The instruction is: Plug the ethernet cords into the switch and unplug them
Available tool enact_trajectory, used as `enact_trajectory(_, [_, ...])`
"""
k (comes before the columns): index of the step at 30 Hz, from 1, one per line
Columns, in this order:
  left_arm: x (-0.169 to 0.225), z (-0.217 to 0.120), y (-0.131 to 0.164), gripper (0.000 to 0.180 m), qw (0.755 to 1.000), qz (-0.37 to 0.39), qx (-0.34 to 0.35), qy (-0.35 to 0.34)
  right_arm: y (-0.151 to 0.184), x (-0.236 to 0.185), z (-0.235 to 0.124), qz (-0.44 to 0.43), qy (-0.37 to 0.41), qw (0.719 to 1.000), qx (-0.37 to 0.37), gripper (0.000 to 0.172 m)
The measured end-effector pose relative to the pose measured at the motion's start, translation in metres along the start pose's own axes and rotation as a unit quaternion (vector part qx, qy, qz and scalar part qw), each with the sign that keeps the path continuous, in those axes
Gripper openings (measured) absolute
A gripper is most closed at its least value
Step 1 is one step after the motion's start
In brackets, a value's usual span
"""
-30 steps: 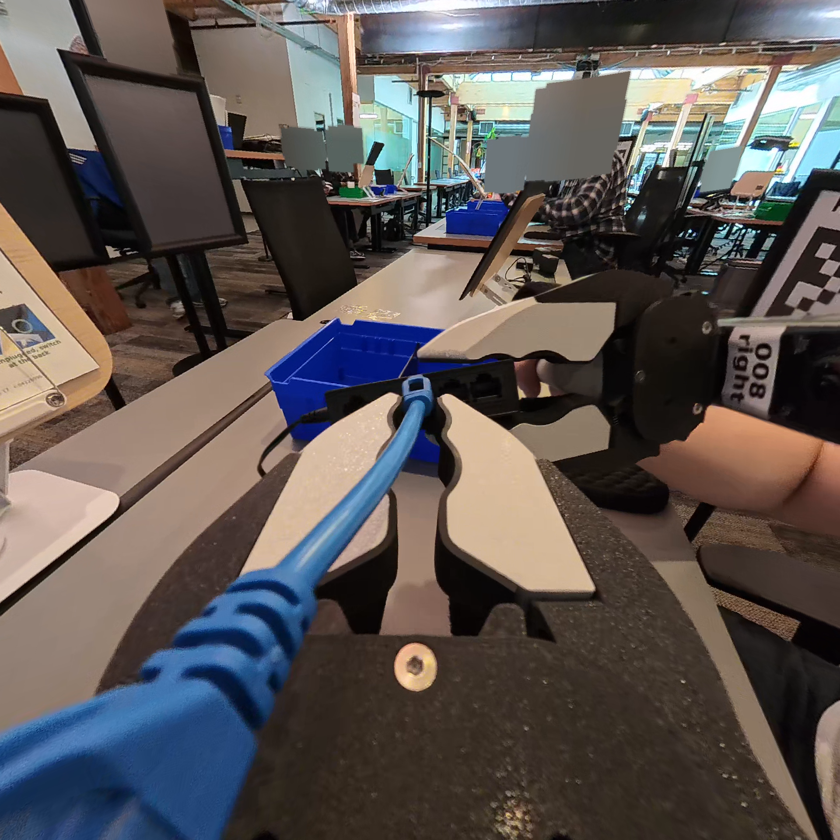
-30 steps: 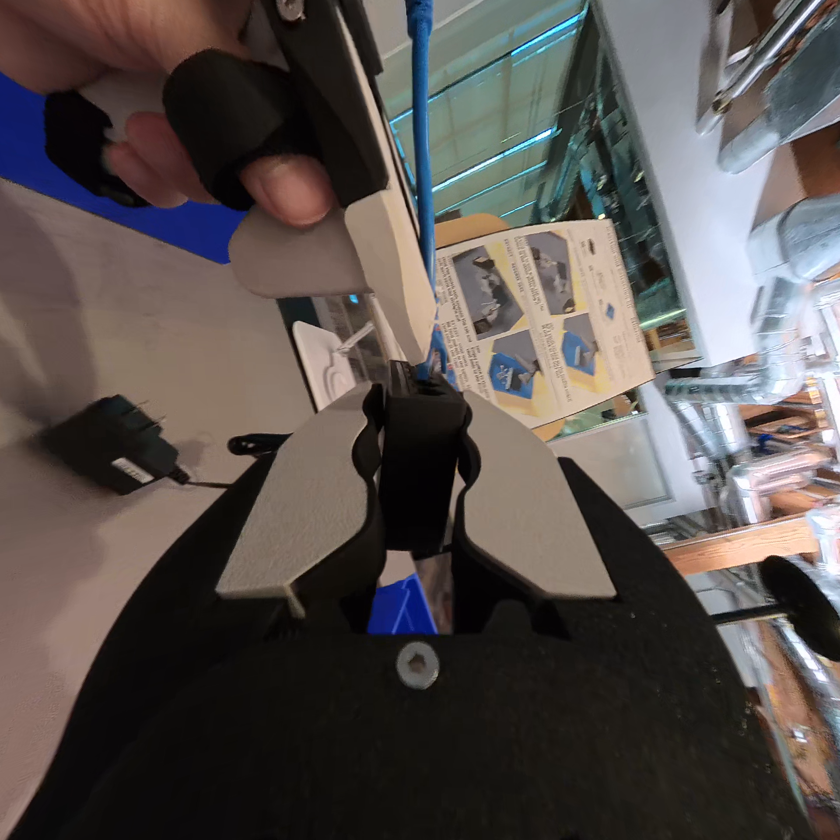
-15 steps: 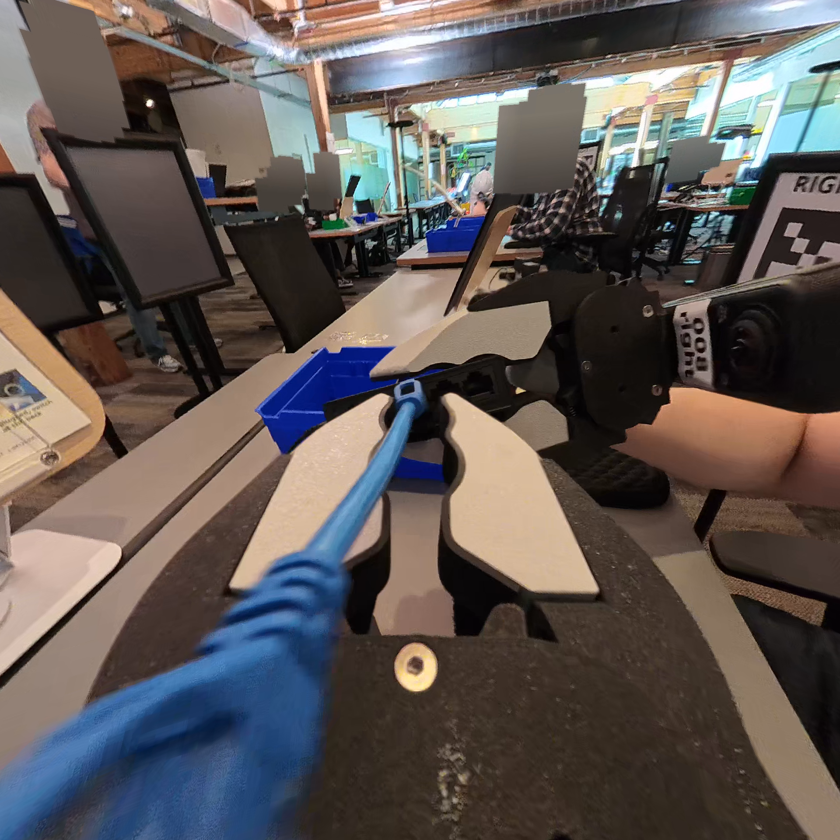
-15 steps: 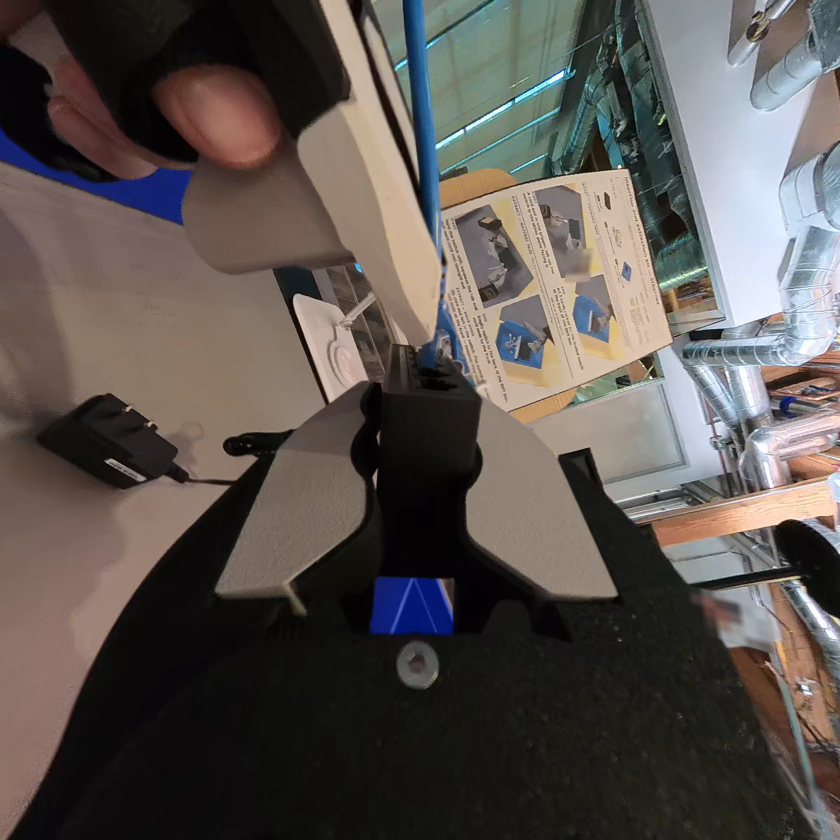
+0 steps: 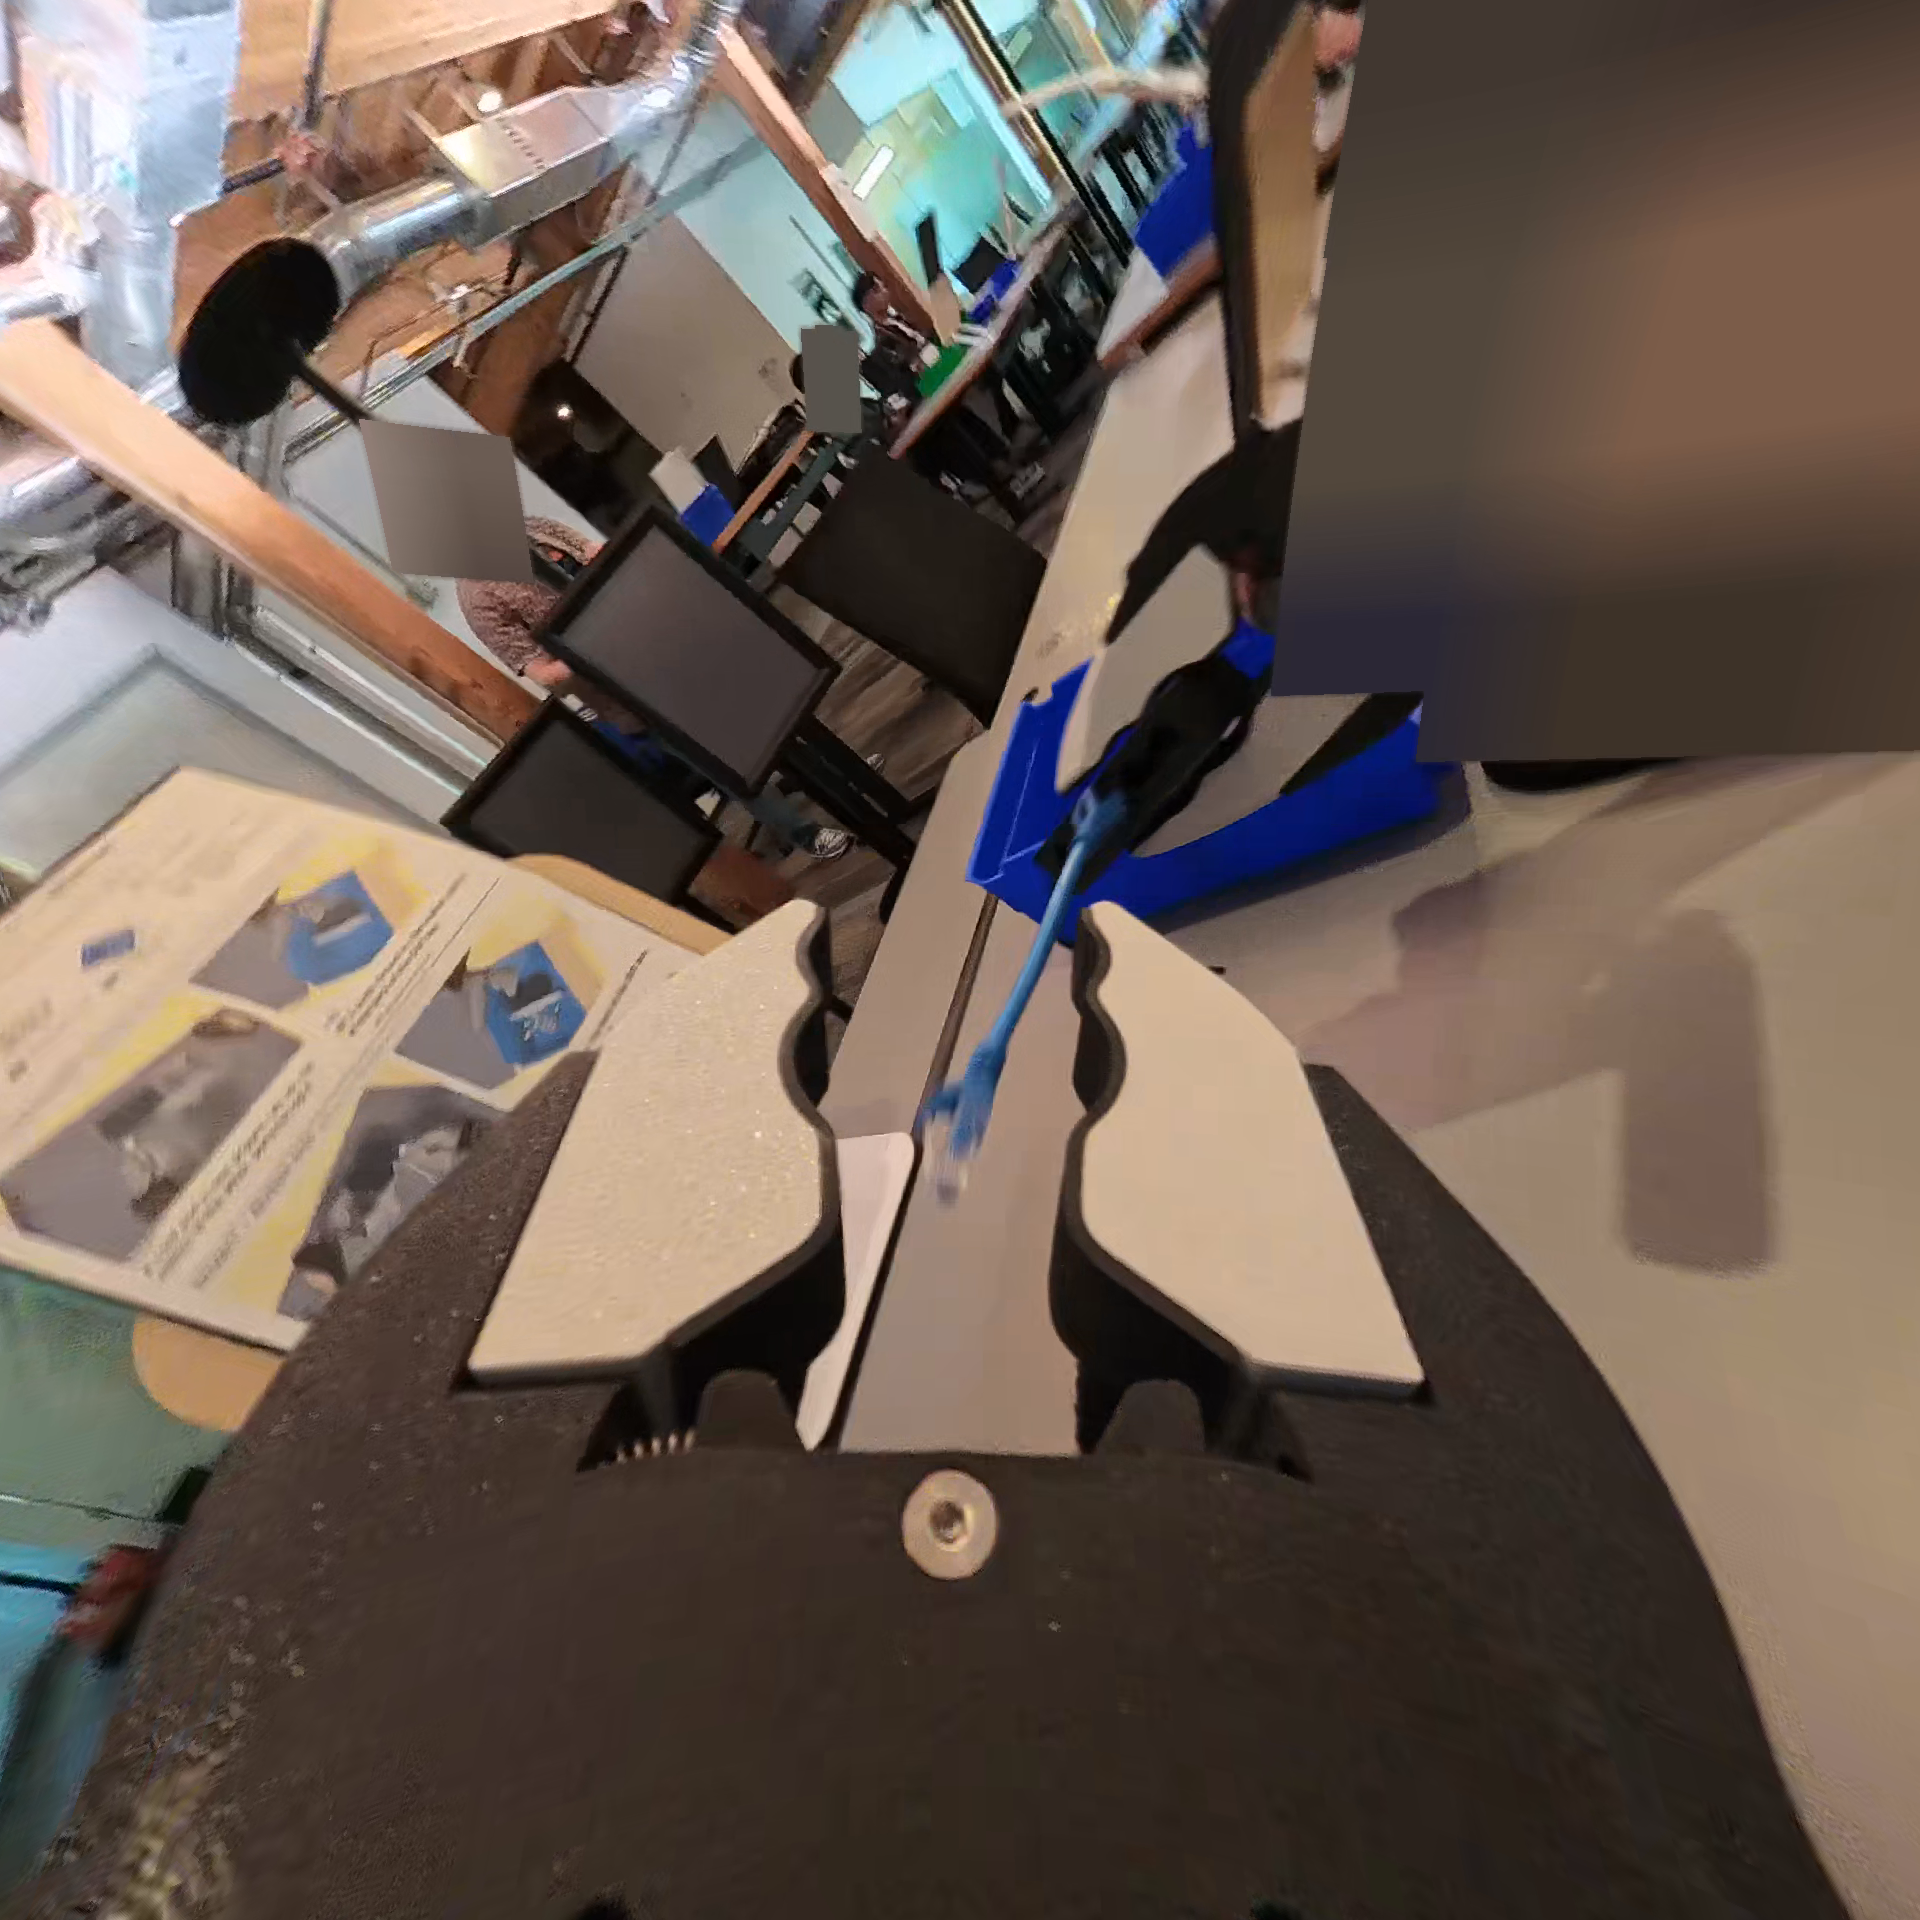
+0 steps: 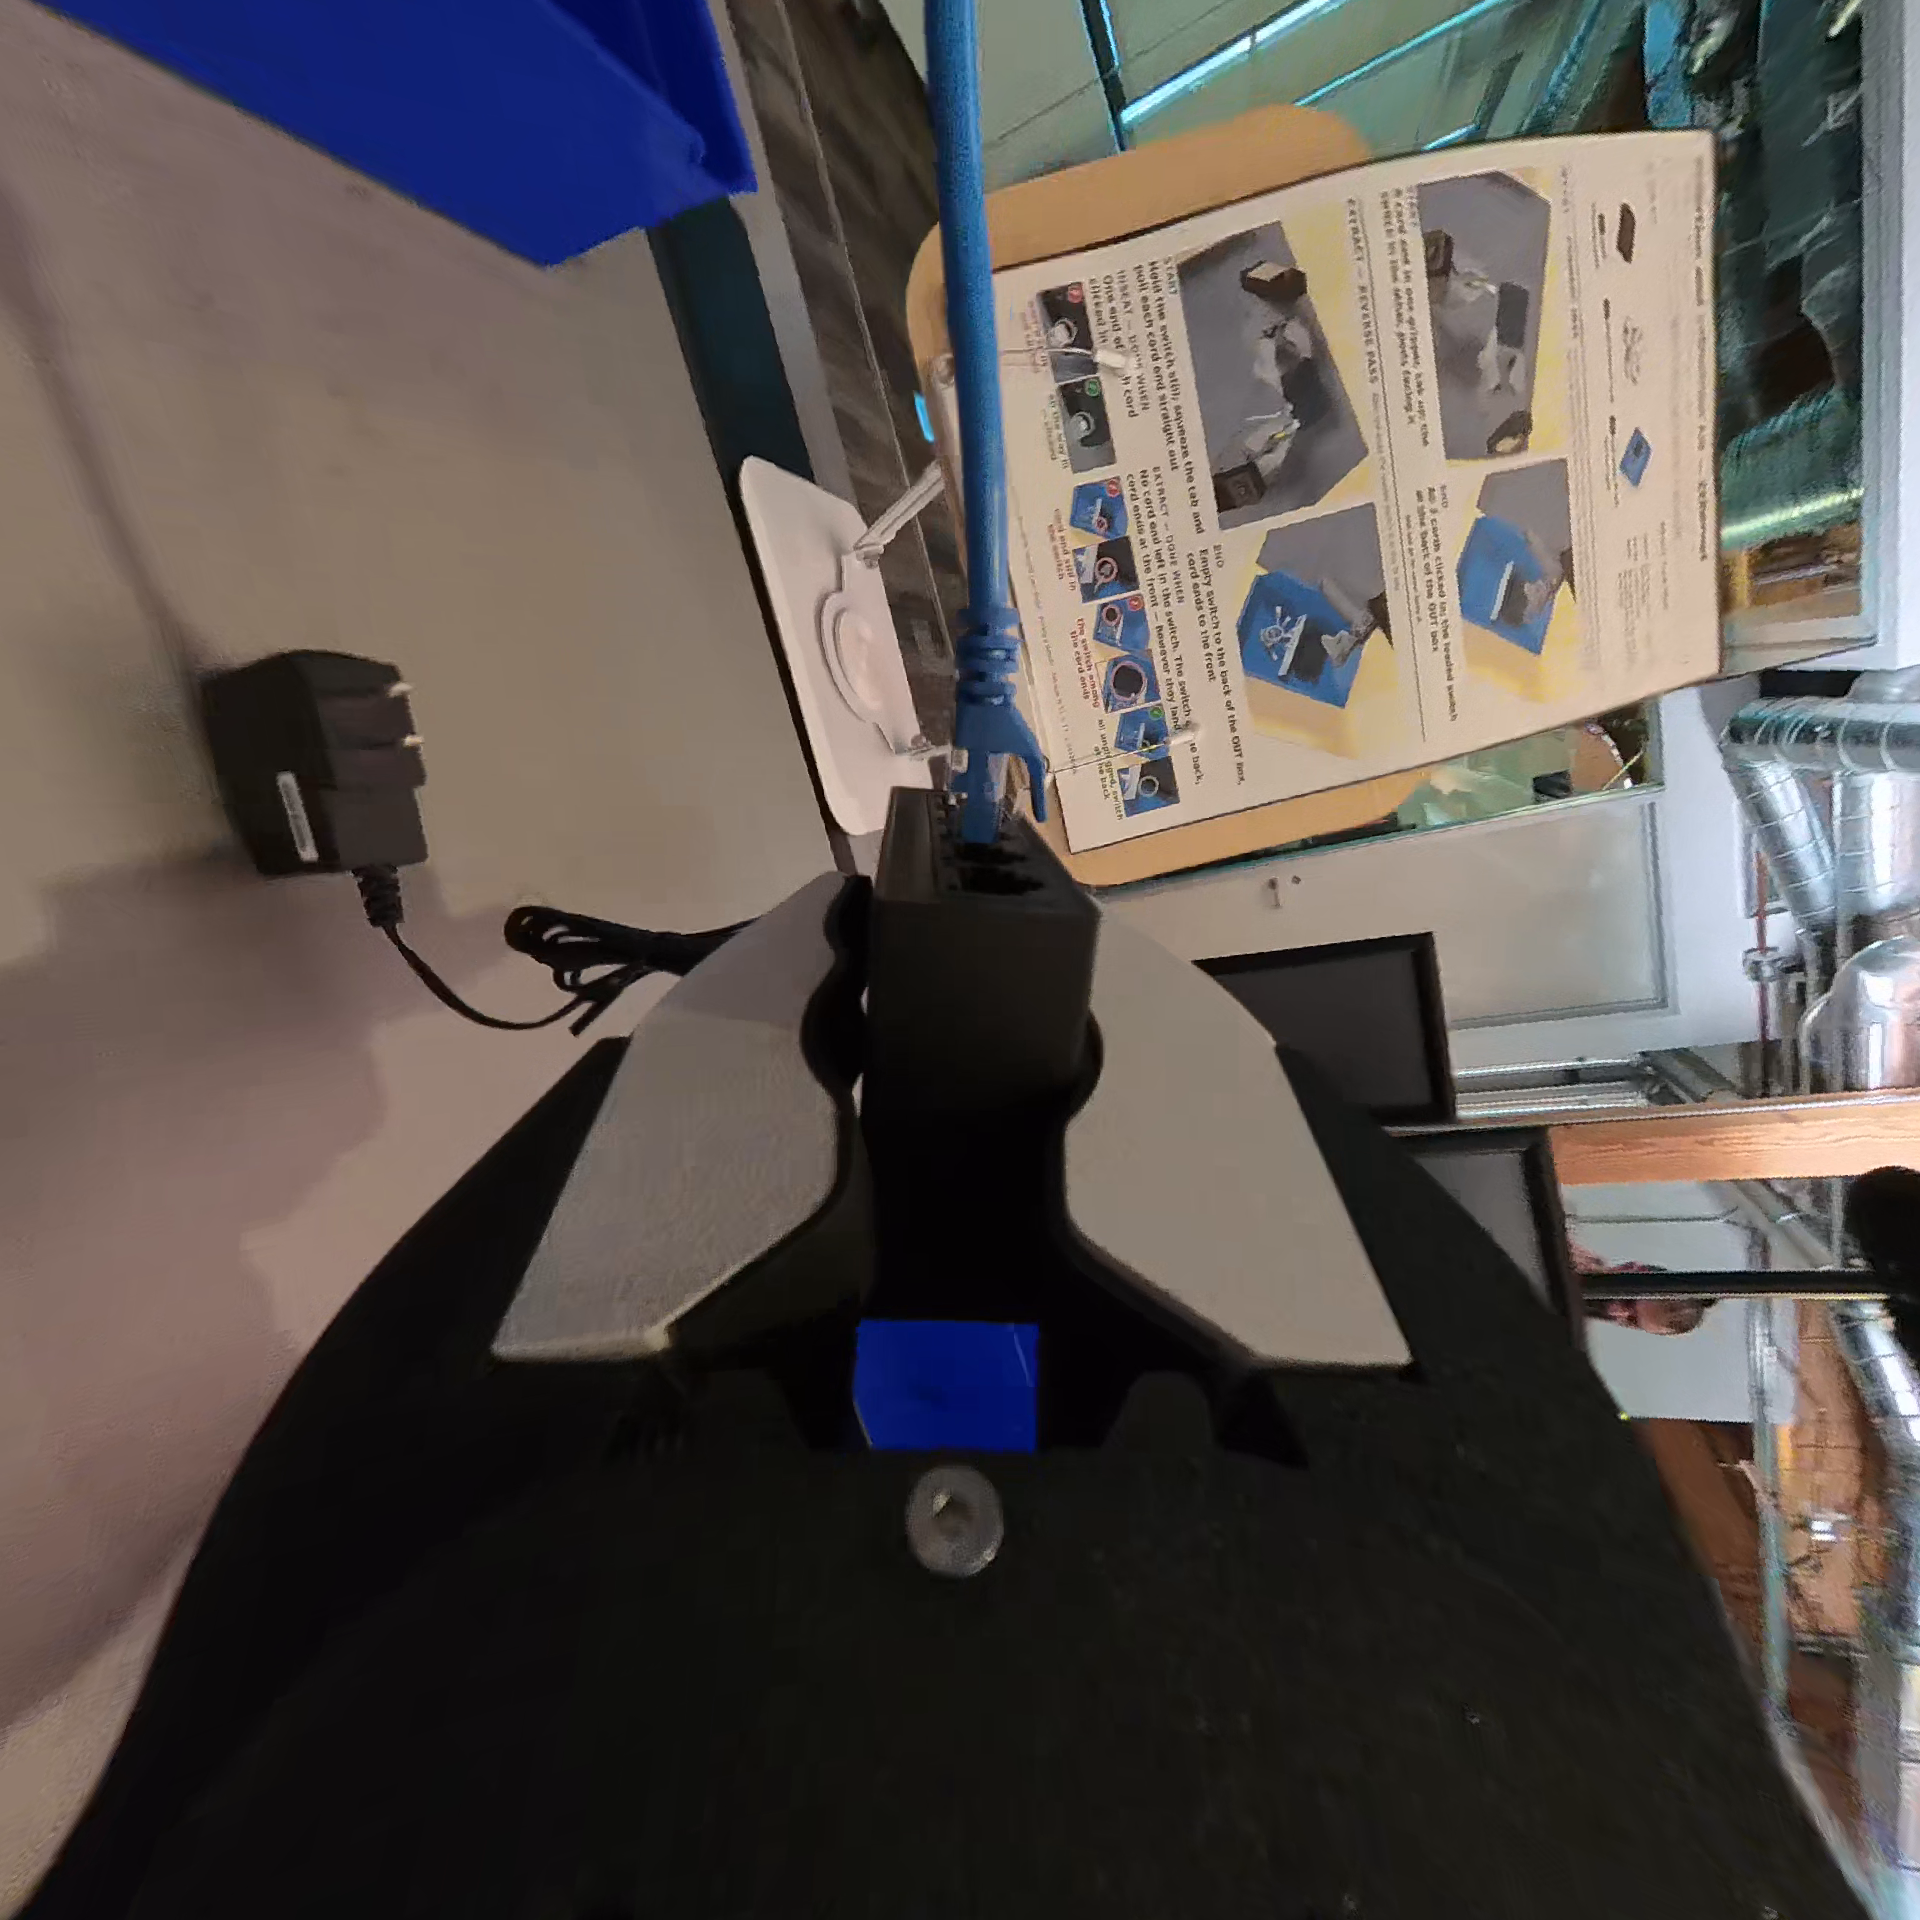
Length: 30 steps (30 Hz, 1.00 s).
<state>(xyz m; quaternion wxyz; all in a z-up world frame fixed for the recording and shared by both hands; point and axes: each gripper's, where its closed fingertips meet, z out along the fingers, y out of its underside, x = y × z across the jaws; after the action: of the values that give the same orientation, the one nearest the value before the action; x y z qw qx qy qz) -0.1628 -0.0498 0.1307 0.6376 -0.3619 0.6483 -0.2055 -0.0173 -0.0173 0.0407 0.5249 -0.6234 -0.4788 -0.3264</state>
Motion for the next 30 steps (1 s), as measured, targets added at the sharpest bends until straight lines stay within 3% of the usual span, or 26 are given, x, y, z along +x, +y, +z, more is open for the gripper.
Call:
enact_trajectory(3, [0.038, 0.026, -0.002, 0.039, 0.997, 0.062, -0.029, 0.043, -0.013, -0.016, 0.004, -0.051, -0.013, 0.999, -0.007, 0.031])
enact_trajectory(7, [0.063, 0.06, 0.04, 0.037, 0.986, 0.101, -0.107, 0.083, -0.029, -0.036, 0.006, -0.108, -0.043, 0.993, -0.014, 0.031])
enact_trajectory(10, [0.074, 0.074, 0.06, 0.032, 0.982, 0.095, -0.121, 0.11, -0.035, -0.042, 0.005, -0.129, -0.058, 0.99, -0.018, 0.031])
enact_trajectory(15, [0.078, 0.083, 0.067, 0.016, 0.979, 0.128, -0.116, 0.104, -0.039, -0.046, 0.004, -0.142, -0.072, 0.987, -0.023, 0.031])
enact_trajectory(30, [0.08, 0.085, 0.069, 0.013, 0.981, 0.088, -0.127, 0.113, -0.039, -0.051, 0.006, -0.12, -0.095, 0.988, -0.029, 0.031])
